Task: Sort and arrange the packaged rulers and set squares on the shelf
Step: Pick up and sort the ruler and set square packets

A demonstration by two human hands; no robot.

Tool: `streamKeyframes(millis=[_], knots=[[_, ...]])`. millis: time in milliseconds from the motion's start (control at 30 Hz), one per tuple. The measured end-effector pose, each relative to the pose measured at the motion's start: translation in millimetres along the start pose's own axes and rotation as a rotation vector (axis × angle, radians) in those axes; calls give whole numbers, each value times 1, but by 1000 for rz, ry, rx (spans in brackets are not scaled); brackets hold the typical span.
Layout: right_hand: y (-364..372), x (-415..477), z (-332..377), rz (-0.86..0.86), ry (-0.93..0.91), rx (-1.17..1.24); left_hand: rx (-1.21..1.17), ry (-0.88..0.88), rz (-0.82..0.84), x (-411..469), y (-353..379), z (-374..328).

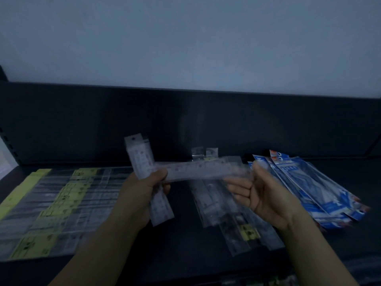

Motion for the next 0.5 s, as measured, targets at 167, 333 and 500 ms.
streamKeyframes(millis=[167, 333, 500], knots=[[8, 9, -9, -199, -104, -56, 159, -10, 140, -11, 9, 9], [8, 12, 4, -107, -94, -198, 87, -323, 338, -28, 21, 4], [39, 19, -6, 36, -26, -271, 423, -310, 438, -34, 23, 23]])
Point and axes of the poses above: each hand's wrist, its own x-axis towards the middle knuckle, its own y-axis out of the palm, z = x × y, the point moved 4 cm from there along x, towards the middle knuckle, and after that the axes turned 12 degrees about -y, right-handed, at the moved point
